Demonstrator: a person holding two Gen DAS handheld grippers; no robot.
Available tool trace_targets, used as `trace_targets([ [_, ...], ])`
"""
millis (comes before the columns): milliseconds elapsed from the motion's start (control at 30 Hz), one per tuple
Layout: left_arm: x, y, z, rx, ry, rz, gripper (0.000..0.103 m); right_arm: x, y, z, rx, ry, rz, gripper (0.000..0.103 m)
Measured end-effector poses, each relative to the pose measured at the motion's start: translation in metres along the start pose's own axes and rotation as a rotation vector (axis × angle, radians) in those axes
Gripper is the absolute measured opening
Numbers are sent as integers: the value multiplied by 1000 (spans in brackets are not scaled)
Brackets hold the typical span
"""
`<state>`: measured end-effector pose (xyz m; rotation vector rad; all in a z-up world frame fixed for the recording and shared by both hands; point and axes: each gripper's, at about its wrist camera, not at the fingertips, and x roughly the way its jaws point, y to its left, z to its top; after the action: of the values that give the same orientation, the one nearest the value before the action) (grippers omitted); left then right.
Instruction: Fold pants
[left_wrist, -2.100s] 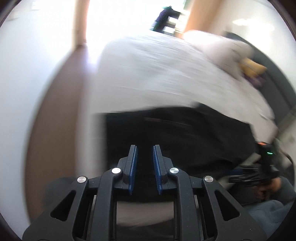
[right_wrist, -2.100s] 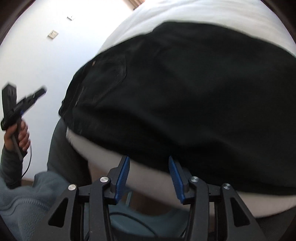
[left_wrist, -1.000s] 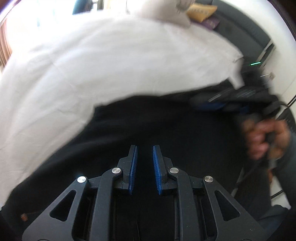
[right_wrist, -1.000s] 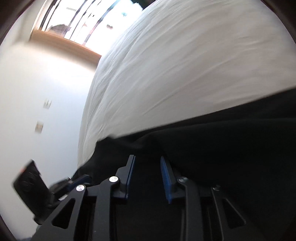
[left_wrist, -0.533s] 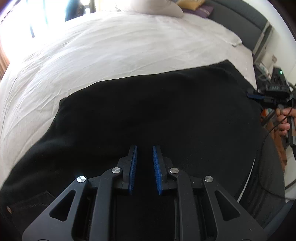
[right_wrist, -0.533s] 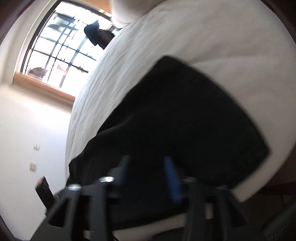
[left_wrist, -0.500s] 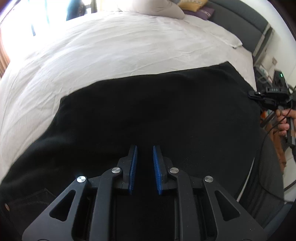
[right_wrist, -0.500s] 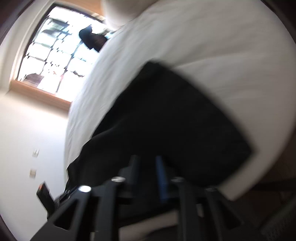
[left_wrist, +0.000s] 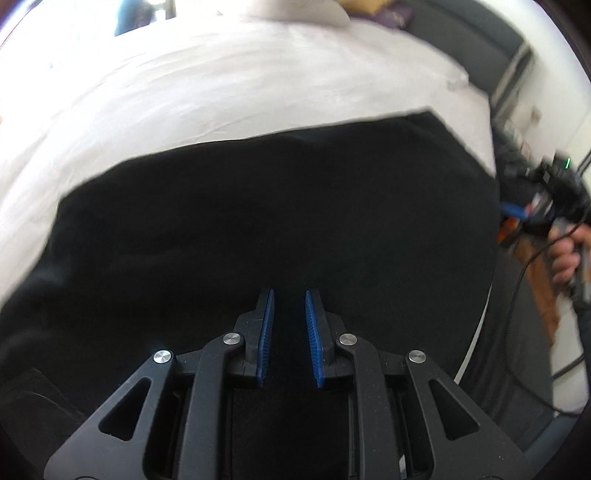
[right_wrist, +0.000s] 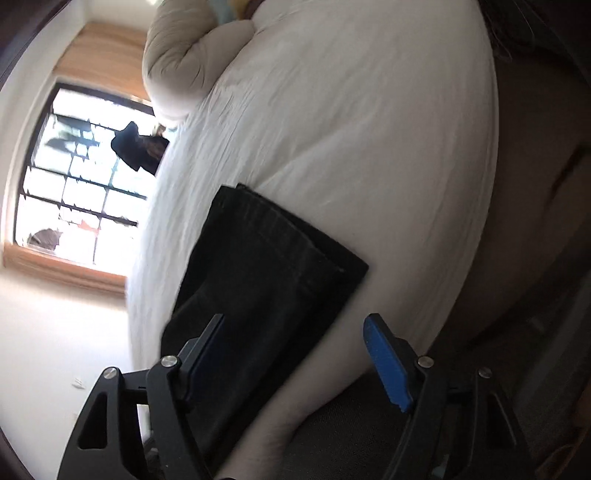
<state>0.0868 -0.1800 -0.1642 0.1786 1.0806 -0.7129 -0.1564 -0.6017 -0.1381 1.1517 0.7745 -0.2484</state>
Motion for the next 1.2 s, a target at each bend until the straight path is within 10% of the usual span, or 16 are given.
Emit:
trace_targets([
  [467,-11,8,-10,-37,-17,-11,17,16,2,-2,165,-26,136,74],
  [567,-10,8,-11,-40,-18,-9,17,24,13,0,152,1,216,50],
  [1000,-10,10,-12,-70,-23,-28,17,53,2,8,257,-36,316,50],
  [1200,-14,17,-9,-129,-18,-57,17,52,21,7,195,-53,270,12],
])
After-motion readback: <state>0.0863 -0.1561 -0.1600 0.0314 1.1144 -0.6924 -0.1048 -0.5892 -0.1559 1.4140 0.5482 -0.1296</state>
